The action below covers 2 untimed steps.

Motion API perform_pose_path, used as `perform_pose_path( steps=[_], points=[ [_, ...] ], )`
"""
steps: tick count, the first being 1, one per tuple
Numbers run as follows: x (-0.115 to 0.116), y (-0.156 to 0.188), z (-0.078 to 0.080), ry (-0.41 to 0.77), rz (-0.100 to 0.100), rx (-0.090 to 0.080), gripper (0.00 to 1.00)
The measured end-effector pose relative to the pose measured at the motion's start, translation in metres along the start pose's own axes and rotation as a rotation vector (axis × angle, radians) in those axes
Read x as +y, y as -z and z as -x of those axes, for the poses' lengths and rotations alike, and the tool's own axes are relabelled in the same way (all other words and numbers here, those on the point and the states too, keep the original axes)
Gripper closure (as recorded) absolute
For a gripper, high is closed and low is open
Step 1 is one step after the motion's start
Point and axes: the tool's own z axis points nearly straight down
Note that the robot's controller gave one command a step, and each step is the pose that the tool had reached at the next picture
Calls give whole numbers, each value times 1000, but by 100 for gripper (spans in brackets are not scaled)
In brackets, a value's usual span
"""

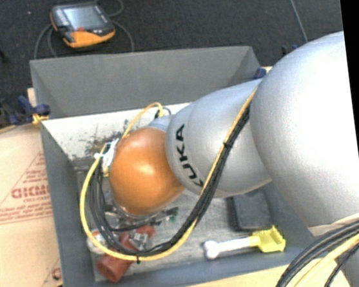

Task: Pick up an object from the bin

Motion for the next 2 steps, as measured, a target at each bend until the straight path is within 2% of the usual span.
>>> perform_pose_path(
  steps=[2],
  points=[
    [0,0,0,-6,2,2,100]
  ],
)
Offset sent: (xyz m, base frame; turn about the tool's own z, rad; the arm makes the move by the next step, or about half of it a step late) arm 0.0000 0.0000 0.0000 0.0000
